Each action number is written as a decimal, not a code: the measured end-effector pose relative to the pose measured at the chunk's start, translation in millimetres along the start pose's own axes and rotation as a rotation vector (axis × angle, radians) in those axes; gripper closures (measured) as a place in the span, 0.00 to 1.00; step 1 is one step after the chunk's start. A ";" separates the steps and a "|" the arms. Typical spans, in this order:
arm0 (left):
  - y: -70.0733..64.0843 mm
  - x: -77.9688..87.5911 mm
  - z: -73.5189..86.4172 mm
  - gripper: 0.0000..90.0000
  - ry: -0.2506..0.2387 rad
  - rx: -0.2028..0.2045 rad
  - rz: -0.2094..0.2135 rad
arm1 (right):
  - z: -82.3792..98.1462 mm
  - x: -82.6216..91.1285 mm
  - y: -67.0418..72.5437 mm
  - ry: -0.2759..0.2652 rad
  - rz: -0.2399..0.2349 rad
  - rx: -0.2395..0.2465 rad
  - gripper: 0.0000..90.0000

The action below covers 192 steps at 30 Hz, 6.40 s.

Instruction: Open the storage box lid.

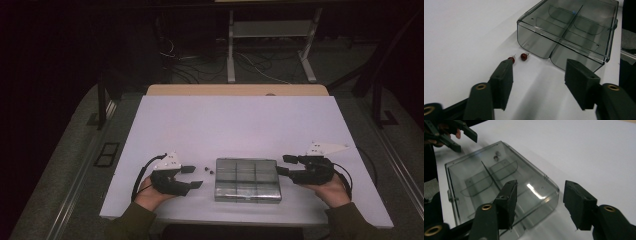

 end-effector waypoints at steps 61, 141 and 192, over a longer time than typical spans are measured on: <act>-52.2 -19.2 -7.0 0.99 0.041 -0.064 0.236 | 65.9 17.8 33.6 0.185 -0.162 0.073 0.99; -55.5 -38.6 -38.4 0.99 -0.100 -0.068 0.250 | 42.7 11.0 48.7 0.083 -0.216 0.090 0.99; -29.5 -22.3 -83.8 0.99 -0.206 -0.093 0.202 | -12.8 24.8 33.9 -0.072 -0.145 0.113 0.26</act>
Point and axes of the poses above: each handheld gripper's, and its own axes: x roughly backward along the jaws, z roughly out of its underside, y roughly to its left, the point moved 7 cm from there along -x, roughly forward along the jaws, and after that the axes turned 10 degrees about -x, right-handed, at the moved point
